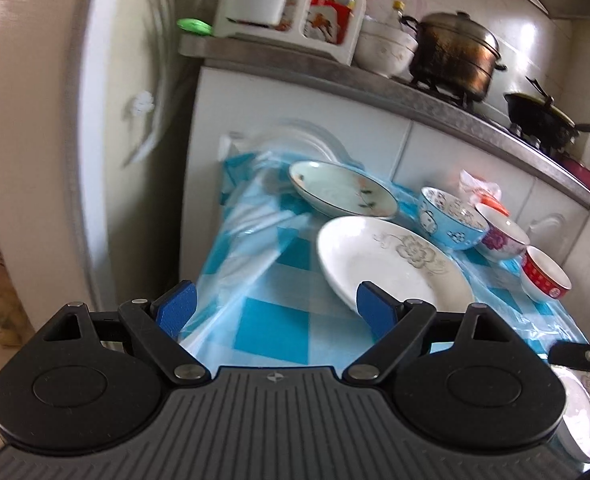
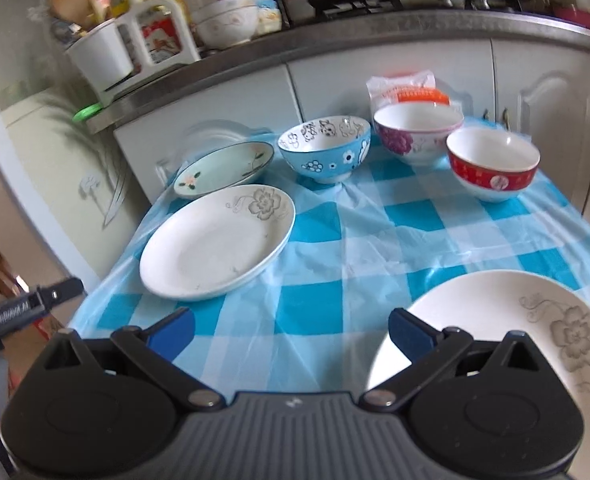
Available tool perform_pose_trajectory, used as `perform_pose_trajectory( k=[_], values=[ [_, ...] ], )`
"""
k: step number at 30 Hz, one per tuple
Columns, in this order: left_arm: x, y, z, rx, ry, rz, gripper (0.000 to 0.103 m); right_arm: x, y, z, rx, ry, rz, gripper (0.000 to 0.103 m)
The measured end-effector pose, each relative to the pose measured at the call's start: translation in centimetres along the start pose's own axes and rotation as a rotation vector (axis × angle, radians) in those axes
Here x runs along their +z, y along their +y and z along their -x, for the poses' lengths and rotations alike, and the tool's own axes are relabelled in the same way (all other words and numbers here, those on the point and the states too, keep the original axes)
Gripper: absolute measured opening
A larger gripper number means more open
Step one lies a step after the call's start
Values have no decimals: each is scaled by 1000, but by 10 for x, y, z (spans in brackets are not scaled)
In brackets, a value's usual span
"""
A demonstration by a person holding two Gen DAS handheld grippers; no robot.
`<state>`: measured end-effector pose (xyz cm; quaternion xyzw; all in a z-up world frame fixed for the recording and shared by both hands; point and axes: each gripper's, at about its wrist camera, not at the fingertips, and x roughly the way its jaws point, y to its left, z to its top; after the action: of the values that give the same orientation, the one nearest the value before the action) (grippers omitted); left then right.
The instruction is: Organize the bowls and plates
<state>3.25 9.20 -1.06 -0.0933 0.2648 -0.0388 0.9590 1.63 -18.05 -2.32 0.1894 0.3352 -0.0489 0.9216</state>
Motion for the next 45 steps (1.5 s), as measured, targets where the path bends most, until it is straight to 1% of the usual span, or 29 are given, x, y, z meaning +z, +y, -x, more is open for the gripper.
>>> perform_pose_trajectory(
  k=[3,7,10,14,16,18,20,24,28,30,31,32,34,35,37,41,42,43,45],
  values=[
    [10,-6,-13,-21,25,-21,103,11,-3,-11,25,5,-72,102],
    [19,-10,-35,-79,91,5,103,23,-7,-26,46,-22,-124,102],
    [25,-8,-53,-125,115,55,103,30,-10,-38,71,-50,-155,102],
    [29,1,-74,-206,149,169,103,40,-15,-54,119,-77,-206,102],
    [30,2,-82,-208,149,197,103,45,-16,-62,135,-85,-223,102],
    [34,1,-91,-203,154,196,103,49,-17,-69,164,-95,-234,102],
    [36,1,-100,-217,172,216,103,52,-17,-75,178,-105,-243,102],
    [35,-3,-111,-233,189,242,100,55,-21,-90,214,-94,-277,102],
    [34,-7,-118,-251,192,249,90,52,-29,-104,292,-74,-360,102],
    [33,-9,-123,-239,205,241,78,50,-30,-110,302,-62,-379,102],
    [32,-10,-126,-230,213,238,71,49,-30,-113,297,-53,-381,99],
    [31,-11,-128,-222,223,235,67,48,-30,-116,295,-46,-380,97],
    [29,-12,-130,-211,229,223,62,46,-31,-120,288,-32,-382,88],
    [28,-13,-130,-208,222,211,58,45,-32,-122,290,-27,-386,86],
    [26,-16,-130,-206,222,201,53,42,-33,-125,309,-19,-402,84],
    [25,-19,-128,-193,208,182,52,39,-28,-126,363,-15,-398,83],
    [25,-19,-128,-192,205,175,52,39,-25,-125,365,-17,-383,84],
    [24,-20,-128,-189,202,165,51,40,-21,-124,346,-17,-357,84],
    [23,-22,-126,-172,188,147,46,39,-16,-124,324,-22,-319,84]
  ],
)
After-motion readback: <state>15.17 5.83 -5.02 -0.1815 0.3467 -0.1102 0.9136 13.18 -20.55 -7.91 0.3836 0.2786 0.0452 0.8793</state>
